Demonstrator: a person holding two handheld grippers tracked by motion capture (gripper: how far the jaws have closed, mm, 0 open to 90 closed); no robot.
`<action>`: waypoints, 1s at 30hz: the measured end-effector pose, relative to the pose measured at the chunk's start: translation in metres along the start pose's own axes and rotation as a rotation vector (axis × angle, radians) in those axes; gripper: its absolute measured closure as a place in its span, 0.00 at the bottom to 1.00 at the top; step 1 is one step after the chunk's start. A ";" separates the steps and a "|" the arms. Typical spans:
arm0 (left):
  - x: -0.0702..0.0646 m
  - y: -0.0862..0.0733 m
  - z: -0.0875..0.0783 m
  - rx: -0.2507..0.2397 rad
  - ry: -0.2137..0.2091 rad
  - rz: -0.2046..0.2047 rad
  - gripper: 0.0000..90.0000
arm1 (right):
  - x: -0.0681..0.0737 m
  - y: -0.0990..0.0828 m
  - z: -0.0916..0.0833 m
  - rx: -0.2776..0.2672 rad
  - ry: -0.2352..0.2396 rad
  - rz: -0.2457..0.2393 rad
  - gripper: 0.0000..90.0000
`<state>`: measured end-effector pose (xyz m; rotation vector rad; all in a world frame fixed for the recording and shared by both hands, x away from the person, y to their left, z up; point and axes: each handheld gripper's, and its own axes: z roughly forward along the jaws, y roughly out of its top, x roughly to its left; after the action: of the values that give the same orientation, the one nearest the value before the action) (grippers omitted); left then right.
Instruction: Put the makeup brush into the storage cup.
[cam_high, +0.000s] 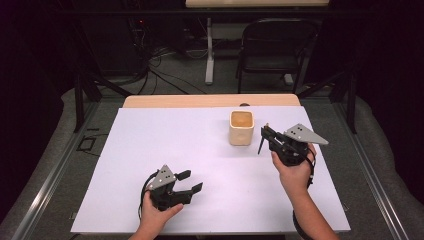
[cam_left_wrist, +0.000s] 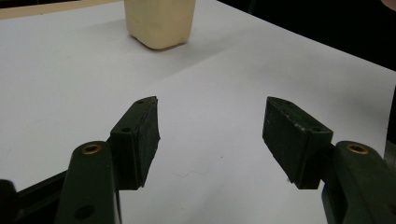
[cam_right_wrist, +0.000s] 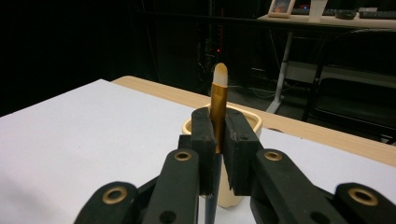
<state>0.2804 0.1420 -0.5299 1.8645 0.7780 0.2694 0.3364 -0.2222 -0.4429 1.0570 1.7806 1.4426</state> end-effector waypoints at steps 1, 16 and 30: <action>0.000 0.000 0.000 -0.001 0.000 -0.002 0.40 | -0.001 0.000 0.001 0.000 -0.001 0.005 0.93; 0.001 0.000 0.000 -0.004 -0.008 -0.008 0.40 | -0.014 0.014 0.019 0.006 -0.026 0.024 0.93; 0.001 0.000 0.000 -0.008 -0.002 -0.014 0.40 | -0.025 0.019 0.037 0.063 -0.073 0.009 0.93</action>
<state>0.2809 0.1430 -0.5301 1.8508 0.7870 0.2613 0.3843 -0.2242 -0.4329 1.1370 1.7817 1.3441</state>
